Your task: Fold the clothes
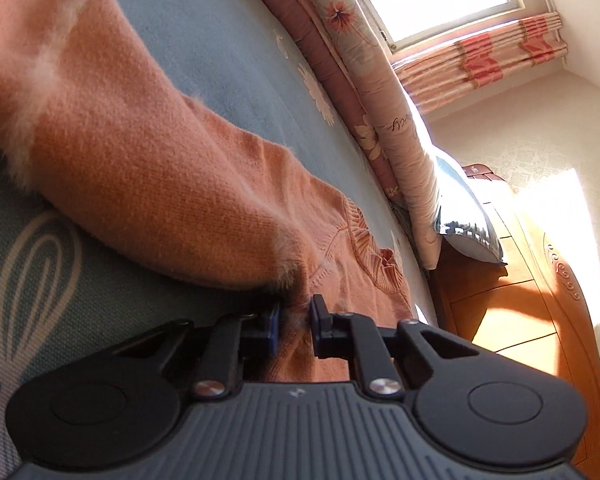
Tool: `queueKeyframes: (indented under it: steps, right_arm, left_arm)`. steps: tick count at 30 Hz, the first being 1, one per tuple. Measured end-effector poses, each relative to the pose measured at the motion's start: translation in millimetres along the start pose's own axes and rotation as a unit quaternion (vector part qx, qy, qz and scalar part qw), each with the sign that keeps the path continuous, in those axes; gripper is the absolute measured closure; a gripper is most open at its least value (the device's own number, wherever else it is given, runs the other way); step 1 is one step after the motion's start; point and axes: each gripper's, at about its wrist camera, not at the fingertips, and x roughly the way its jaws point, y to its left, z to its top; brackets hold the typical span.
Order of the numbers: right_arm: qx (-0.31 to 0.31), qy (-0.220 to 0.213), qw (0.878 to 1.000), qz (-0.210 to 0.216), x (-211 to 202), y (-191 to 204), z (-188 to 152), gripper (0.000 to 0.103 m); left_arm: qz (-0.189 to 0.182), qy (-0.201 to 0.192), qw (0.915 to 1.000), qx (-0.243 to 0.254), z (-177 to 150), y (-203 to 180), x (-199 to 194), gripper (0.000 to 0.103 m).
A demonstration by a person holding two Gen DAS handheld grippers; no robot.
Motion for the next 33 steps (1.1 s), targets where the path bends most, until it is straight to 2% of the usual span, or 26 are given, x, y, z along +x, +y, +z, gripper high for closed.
queueKeyframes:
  steps: [1,4,6,10,13,16,17,19,24,27,29,33]
  right_arm:
    - [-0.016,-0.001,1.000,-0.017,-3,4,2,0.091]
    - [-0.052,-0.011,0.996,-0.066,-9,12,9,0.094]
    - [-0.058,-0.005,0.996,-0.075,-9,12,10,0.094]
    - [-0.067,-0.009,0.994,-0.089,-10,13,8,0.094]
    - [-0.073,-0.019,0.993,-0.093,-15,18,9,0.094]
    - [-0.059,-0.020,0.995,-0.083,-20,13,10,0.093]
    - [-0.047,-0.014,0.996,-0.077,-20,9,9,0.088]
    - [-0.006,0.007,0.998,-0.056,-23,-4,3,0.086]
    - [0.061,0.010,0.998,-0.003,-50,-27,-34,0.082]
    - [0.064,0.022,0.998,0.002,-65,-23,-62,0.082]
    - [0.061,0.032,0.998,0.007,-71,-19,-79,0.078]
    - [0.020,0.033,0.999,-0.026,-79,-3,-92,0.079]
  left_arm:
    - [0.025,0.004,0.9995,0.016,5,-4,-1,0.093]
    - [0.062,0.016,0.9968,0.049,12,-12,2,0.094]
    - [0.079,0.023,0.9945,0.065,11,-15,6,0.093]
    - [0.095,0.010,0.9920,0.082,10,-18,2,0.094]
    - [0.112,-0.022,0.9882,0.102,12,-24,-9,0.095]
    - [0.092,-0.005,0.9925,0.080,18,-15,-14,0.094]
    - [0.093,0.003,0.9922,0.083,17,-15,-16,0.094]
    - [0.096,0.017,0.9910,0.091,11,-15,-20,0.094]
    - [0.074,0.044,0.9919,0.094,-13,-21,-43,0.094]
    - [0.053,0.064,0.9909,0.106,-34,-32,-56,0.094]
    - [0.034,0.082,0.9886,0.122,-52,-45,-63,0.093]
    - [-0.009,0.127,0.9786,0.162,-92,-71,-71,0.088]
